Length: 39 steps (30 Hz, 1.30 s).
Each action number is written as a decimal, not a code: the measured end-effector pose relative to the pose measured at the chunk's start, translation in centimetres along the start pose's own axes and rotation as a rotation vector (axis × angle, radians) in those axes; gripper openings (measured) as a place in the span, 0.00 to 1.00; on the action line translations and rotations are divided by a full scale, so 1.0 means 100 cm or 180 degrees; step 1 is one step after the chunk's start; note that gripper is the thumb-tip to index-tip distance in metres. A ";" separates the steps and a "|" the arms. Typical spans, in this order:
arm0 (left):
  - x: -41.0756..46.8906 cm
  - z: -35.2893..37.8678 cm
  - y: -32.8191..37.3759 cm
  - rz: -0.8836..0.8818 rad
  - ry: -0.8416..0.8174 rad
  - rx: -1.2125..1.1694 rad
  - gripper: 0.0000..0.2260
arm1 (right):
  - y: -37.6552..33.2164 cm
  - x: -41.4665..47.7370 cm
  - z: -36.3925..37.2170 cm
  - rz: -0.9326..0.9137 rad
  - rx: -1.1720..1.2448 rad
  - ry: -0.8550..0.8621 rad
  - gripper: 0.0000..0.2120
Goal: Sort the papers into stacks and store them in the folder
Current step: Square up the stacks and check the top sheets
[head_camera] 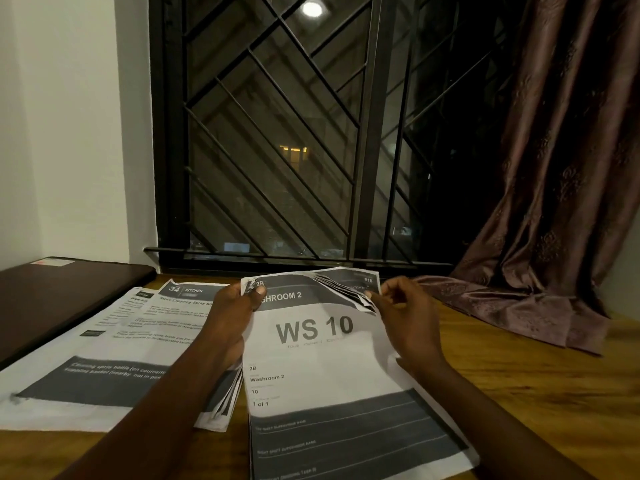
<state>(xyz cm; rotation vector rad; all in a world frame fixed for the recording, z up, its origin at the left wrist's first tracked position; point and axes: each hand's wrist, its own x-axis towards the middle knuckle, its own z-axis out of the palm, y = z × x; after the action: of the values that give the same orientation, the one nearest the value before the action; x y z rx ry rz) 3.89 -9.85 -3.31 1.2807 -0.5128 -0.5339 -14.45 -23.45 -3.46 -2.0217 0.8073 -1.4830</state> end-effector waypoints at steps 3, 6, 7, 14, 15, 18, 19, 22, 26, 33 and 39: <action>0.000 0.000 0.000 0.0016 -0.0033 -0.0026 0.05 | -0.006 -0.001 -0.003 0.0028 0.0257 0.0052 0.08; 0.001 -0.001 -0.002 0.0061 -0.0107 -0.0042 0.05 | -0.009 -0.001 -0.004 0.0087 0.0356 0.0118 0.15; 0.002 -0.002 -0.002 0.0075 -0.0124 -0.0044 0.04 | -0.009 -0.002 -0.004 0.0093 0.0377 0.0091 0.15; 0.002 -0.003 -0.002 0.0043 -0.0086 -0.0083 0.05 | -0.005 -0.001 -0.004 -0.0903 0.0088 0.0061 0.06; 0.002 -0.003 -0.002 0.0038 -0.0078 -0.0082 0.05 | -0.008 -0.003 -0.004 -0.1027 0.0263 -0.0099 0.03; 0.003 -0.001 -0.002 0.0043 -0.0014 -0.0052 0.05 | -0.014 -0.010 -0.003 -0.1225 0.0635 -0.0548 0.09; 0.003 0.000 -0.001 0.0044 0.0004 -0.0049 0.05 | -0.014 -0.012 -0.003 -0.1248 0.0660 -0.0599 0.10; 0.003 -0.001 -0.002 0.0004 -0.0035 -0.0087 0.05 | -0.014 -0.011 0.000 -0.1228 0.0374 -0.0507 0.16; 0.002 -0.002 0.001 -0.0044 -0.0106 -0.0099 0.05 | -0.007 -0.001 0.000 -0.0413 0.0286 0.0143 0.22; 0.001 -0.003 0.008 0.0052 -0.0202 -0.0366 0.05 | 0.004 0.009 -0.021 0.1405 0.1316 -0.2252 0.22; -0.006 -0.009 0.027 -0.0104 -0.0714 -0.0543 0.12 | 0.015 0.021 -0.022 0.1561 0.1543 -0.2107 0.27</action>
<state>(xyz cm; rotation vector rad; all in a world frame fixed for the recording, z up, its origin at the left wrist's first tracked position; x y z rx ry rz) 4.22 -8.21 -0.94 1.0738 -0.6199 -0.7384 -16.36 -26.15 -2.48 -1.6209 0.5327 -0.5918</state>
